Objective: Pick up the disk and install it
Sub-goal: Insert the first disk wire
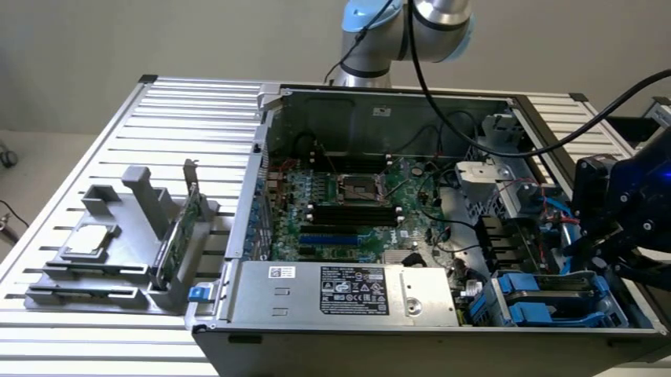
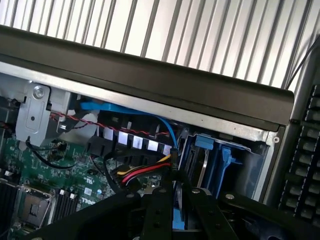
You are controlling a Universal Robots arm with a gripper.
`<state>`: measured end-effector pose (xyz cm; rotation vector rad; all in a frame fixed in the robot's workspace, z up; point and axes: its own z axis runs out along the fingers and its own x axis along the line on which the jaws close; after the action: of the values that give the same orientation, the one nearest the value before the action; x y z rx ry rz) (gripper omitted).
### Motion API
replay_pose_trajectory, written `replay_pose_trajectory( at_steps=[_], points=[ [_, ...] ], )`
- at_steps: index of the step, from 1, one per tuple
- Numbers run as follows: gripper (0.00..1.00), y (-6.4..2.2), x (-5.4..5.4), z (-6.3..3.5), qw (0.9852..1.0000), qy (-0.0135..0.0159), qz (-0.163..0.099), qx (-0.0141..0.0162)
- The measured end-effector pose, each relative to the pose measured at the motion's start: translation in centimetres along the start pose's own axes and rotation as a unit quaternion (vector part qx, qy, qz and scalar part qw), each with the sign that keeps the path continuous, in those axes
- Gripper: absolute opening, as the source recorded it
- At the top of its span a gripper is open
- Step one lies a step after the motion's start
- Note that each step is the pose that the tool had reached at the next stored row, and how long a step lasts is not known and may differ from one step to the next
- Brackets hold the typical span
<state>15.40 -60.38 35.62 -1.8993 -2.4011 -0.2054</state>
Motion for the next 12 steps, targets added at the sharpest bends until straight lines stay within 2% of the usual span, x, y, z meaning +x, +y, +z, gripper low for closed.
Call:
replay_pose_trajectory(
  at_steps=[3, 5, 8, 10, 12],
  points=[
    [0.16, 0.01, -0.01, 0.05, 0.9999, -0.0077, 0.009, 0.0024],
    [0.16, 0.01, -0.02, 0.11, 0.9998, -0.0113, 0.019, 0.0028],
    [0.16, 0.00, -0.04, 0.23, 0.9993, -0.0140, 0.036, 0.0034],
    [0.16, 0.00, -0.04, 0.31, 0.9987, -0.0143, 0.047, 0.0069],
    [0.16, -0.01, -0.06, 0.42, 0.9981, -0.0139, 0.059, 0.0118]
  ],
)
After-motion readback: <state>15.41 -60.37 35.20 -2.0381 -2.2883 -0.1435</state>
